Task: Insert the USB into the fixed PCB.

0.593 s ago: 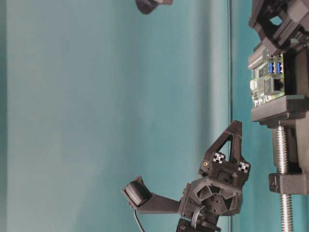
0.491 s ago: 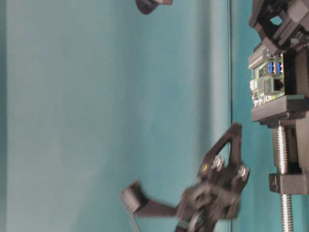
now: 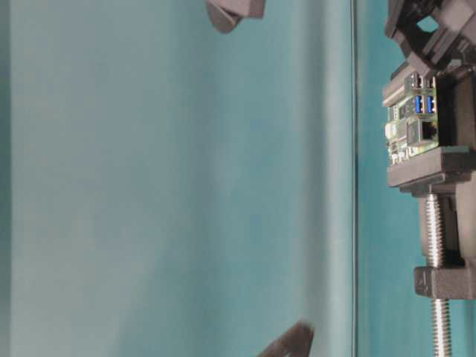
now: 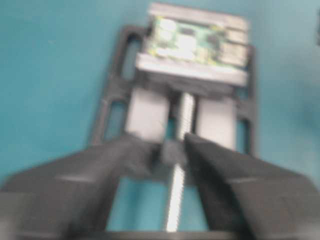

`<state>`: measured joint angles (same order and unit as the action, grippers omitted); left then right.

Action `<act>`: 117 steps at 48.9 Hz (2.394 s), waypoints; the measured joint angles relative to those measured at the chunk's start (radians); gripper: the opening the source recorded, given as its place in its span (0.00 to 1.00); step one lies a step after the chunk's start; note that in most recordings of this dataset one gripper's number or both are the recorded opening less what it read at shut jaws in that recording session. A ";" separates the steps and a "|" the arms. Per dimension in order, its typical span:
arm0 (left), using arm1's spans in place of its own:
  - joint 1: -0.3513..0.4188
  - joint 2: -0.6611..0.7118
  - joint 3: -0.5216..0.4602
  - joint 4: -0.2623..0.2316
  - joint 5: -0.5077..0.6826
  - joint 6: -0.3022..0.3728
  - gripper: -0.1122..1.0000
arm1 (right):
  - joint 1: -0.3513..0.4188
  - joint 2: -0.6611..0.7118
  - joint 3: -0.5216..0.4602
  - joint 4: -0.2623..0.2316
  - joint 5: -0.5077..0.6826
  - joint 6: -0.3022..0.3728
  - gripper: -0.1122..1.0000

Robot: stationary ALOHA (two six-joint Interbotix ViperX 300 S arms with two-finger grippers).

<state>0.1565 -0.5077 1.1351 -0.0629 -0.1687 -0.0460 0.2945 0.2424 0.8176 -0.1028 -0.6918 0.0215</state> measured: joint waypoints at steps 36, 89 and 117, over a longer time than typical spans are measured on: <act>-0.103 -0.669 0.331 0.002 0.241 -0.032 0.93 | 0.138 0.003 -0.038 0.532 0.058 -0.104 0.38; -0.106 -0.637 0.437 0.011 0.049 -0.014 0.93 | 0.210 0.075 -0.091 0.969 0.031 -0.348 0.66; -0.106 -0.637 0.439 0.011 0.048 -0.015 0.93 | 0.215 0.098 -0.110 0.973 0.051 -0.351 0.66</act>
<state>0.0506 -1.1443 1.5739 -0.0522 -0.1212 -0.0614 0.5093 0.3405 0.7072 0.8698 -0.6412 -0.3298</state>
